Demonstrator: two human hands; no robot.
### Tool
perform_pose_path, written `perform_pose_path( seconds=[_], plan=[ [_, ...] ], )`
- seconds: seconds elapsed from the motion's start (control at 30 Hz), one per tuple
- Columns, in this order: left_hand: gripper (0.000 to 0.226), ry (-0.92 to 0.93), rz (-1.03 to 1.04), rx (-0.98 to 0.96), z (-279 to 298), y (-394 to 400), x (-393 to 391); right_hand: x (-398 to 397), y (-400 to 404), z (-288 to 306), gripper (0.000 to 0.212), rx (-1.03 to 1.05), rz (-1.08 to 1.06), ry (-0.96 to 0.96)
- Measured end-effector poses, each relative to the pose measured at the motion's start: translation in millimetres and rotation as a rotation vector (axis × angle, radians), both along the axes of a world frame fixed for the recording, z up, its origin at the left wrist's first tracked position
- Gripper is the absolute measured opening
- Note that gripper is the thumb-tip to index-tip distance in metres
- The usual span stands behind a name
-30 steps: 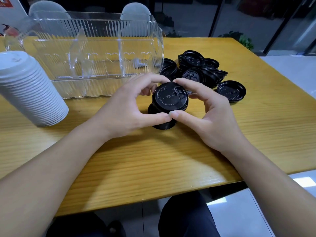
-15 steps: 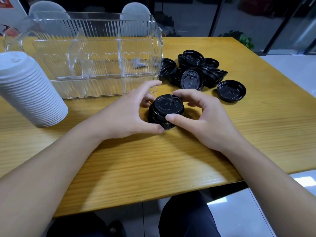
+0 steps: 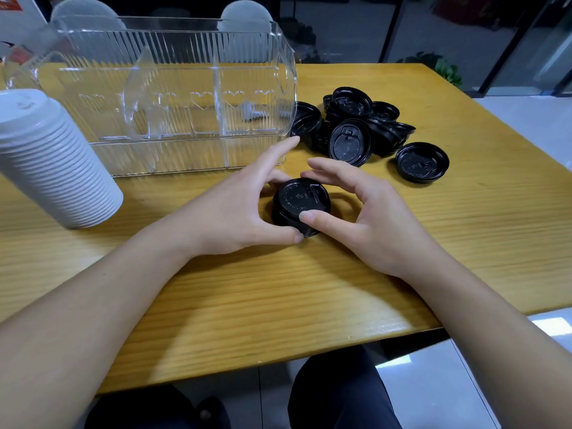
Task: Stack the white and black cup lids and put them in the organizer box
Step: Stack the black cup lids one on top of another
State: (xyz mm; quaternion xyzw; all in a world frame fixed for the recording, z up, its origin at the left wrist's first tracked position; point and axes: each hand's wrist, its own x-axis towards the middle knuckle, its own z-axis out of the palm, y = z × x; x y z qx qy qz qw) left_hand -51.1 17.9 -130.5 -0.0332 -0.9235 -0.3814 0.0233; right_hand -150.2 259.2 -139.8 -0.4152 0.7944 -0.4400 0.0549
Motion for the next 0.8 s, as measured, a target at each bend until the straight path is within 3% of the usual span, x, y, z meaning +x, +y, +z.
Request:
perform_pose_path(
  seconds=[0.43,0.6,0.67,0.8],
  plan=[
    [0.115,0.002,0.02,-0.06,-6,2,-1,7,-3,2,0.07,-0.022,-0.1,0.089],
    [0.084,0.031,0.021,-0.082,-5,4,0,-5,-7,4,0.035,-0.112,-0.243,0.099],
    [0.07,0.046,0.018,-0.093,-5,5,-1,-13,-11,6,0.029,-0.044,-0.339,0.127],
    [0.067,0.048,0.032,-0.1,-5,4,-2,-34,-25,14,0.032,0.136,-0.446,0.314]
  ],
)
